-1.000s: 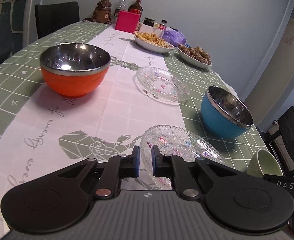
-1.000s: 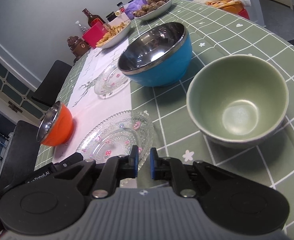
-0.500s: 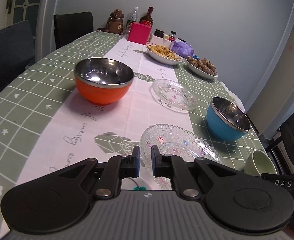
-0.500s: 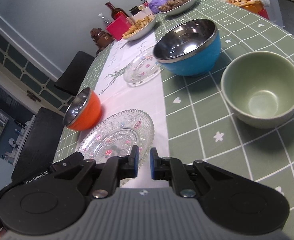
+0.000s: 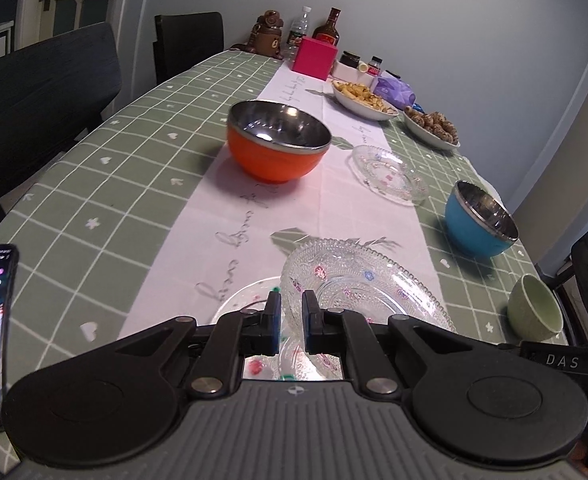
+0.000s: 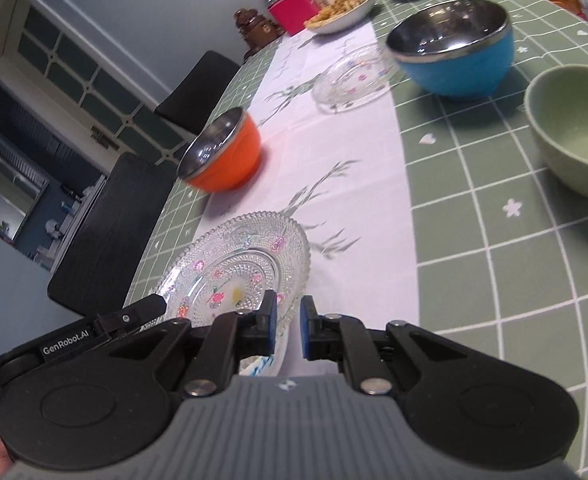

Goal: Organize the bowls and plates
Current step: 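Lower the glass plate onto the white painted plate with the left tool, then open the left tool and withdraw it from the stacked plates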

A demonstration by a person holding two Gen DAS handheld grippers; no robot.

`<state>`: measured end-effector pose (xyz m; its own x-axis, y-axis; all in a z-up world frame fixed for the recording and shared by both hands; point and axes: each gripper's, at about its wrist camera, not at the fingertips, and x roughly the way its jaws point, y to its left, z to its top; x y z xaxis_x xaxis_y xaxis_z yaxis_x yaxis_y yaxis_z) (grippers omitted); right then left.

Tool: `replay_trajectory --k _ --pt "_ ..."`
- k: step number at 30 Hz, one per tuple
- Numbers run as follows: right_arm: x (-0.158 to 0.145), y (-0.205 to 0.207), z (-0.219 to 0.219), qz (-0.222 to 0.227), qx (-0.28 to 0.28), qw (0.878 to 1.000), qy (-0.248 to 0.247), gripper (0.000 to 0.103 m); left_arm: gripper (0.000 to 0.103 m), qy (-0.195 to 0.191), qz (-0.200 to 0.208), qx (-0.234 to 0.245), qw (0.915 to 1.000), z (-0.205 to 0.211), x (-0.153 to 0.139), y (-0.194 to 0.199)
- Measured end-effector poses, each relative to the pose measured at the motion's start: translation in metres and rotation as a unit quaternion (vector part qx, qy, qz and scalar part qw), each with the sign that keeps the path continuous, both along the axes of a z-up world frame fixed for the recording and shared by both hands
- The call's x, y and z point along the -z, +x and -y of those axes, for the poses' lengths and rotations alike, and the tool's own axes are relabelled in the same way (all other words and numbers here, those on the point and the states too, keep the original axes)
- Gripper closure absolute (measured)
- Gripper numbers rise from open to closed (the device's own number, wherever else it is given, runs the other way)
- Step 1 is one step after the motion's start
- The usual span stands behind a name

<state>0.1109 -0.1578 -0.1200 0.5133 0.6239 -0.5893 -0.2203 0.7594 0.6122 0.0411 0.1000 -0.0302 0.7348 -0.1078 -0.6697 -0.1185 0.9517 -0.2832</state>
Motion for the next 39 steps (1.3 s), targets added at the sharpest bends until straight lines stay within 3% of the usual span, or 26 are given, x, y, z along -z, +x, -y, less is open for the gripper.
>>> replay_trajectory --k 11,20,27,39 --pt "0.006 -0.004 -0.025 0.008 -0.039 0.999 -0.031 0.093 0.092 0.012 -0.033 -0.027 0.999 -0.015 0.012 -0.007" --pt "0.006 -0.01 -0.041 0.032 -0.065 0.995 -0.07 0.093 0.092 0.061 -0.063 -0.029 0.9958 -0.009 0.019 -0.008" --pt "0.007 -0.01 -0.047 0.046 -0.069 0.991 -0.107 0.093 0.096 0.099 -0.068 -0.018 0.9926 0.002 0.023 -0.007" --pt "0.005 -0.019 -0.06 0.078 -0.098 0.98 -0.157 0.087 0.095 0.13 -0.064 -0.023 0.9891 0.009 0.022 -0.005"
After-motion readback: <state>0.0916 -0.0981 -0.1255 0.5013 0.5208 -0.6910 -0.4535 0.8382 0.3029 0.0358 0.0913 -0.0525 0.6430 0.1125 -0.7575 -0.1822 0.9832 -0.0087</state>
